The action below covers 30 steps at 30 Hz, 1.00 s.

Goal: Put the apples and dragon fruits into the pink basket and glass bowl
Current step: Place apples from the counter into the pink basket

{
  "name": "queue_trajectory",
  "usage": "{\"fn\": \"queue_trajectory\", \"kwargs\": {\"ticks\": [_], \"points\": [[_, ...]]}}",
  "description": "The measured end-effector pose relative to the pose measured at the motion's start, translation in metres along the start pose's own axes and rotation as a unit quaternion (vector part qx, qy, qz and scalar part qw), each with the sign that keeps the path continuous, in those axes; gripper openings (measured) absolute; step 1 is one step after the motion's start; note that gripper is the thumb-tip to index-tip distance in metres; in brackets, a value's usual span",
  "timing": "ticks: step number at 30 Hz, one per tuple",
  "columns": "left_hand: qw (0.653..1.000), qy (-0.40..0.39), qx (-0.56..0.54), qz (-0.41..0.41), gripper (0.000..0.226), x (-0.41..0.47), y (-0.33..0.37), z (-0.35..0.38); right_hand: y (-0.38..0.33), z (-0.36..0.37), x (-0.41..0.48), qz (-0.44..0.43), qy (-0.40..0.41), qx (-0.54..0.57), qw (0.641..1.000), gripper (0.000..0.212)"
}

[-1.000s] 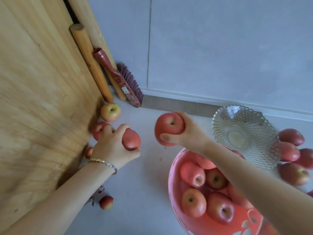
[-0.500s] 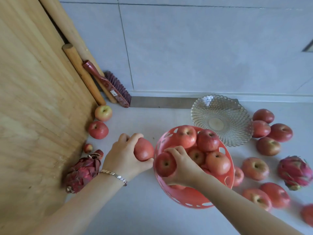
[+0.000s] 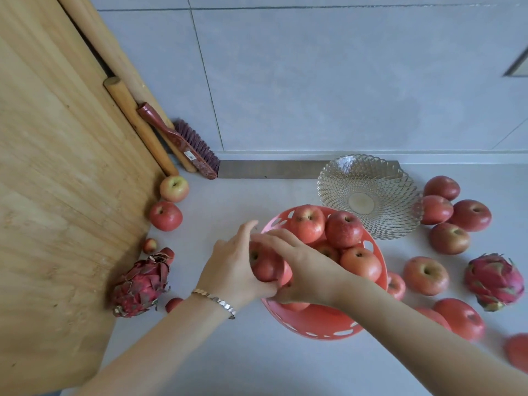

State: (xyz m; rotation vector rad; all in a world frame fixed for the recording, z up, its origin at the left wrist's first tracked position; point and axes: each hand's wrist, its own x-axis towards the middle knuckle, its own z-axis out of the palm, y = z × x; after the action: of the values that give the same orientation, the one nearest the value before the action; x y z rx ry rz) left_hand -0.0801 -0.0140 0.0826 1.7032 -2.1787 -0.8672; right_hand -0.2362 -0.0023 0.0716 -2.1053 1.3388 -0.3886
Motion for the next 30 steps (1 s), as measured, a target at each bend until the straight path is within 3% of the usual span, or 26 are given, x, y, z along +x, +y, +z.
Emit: {"fn": "queue_trajectory", "kwargs": {"ticks": [3,5,7,10,12,14,17,22,26,30], "points": [[0.997,-0.031,-0.037,0.052,0.109,0.005,0.016,0.003,0.007,-0.001,-0.007,-0.013,0.061,-0.017,0.998,0.084],[0.986,-0.097,-0.120,0.056,0.112,0.013,0.011,0.004,0.017,-0.004,-0.014,0.026,0.098,0.034,0.994,0.081],[0.977,-0.133,-0.160,0.045,0.099,0.025,0.002,0.008,0.031,-0.007,-0.021,0.076,0.146,0.080,0.983,0.078],[0.990,-0.105,0.050,0.084,0.072,0.044,-0.010,0.025,0.046,-0.012,-0.025,0.132,0.208,0.106,0.963,0.080],[0.970,-0.132,0.184,0.085,0.071,0.056,-0.014,0.039,0.052,-0.015,-0.025,0.157,0.212,0.122,0.957,0.086],[0.948,-0.170,0.262,0.061,0.074,0.060,-0.015,0.056,0.057,-0.016,-0.026,0.165,0.220,0.132,0.952,0.083],[0.934,-0.151,0.316,0.072,0.079,0.053,-0.014,0.067,0.059,-0.014,-0.024,0.184,0.243,0.156,0.940,0.074],[0.948,-0.047,0.248,0.195,0.098,0.023,-0.027,0.070,0.056,0.003,-0.001,0.143,0.257,0.161,0.942,0.075],[0.975,0.005,0.109,0.192,0.088,0.010,-0.037,0.077,0.059,0.015,0.030,0.117,0.216,0.047,0.968,0.084],[0.987,0.005,0.039,0.157,0.080,0.007,-0.040,0.083,0.073,0.011,0.045,0.090,0.108,-0.039,0.989,0.085]]}}
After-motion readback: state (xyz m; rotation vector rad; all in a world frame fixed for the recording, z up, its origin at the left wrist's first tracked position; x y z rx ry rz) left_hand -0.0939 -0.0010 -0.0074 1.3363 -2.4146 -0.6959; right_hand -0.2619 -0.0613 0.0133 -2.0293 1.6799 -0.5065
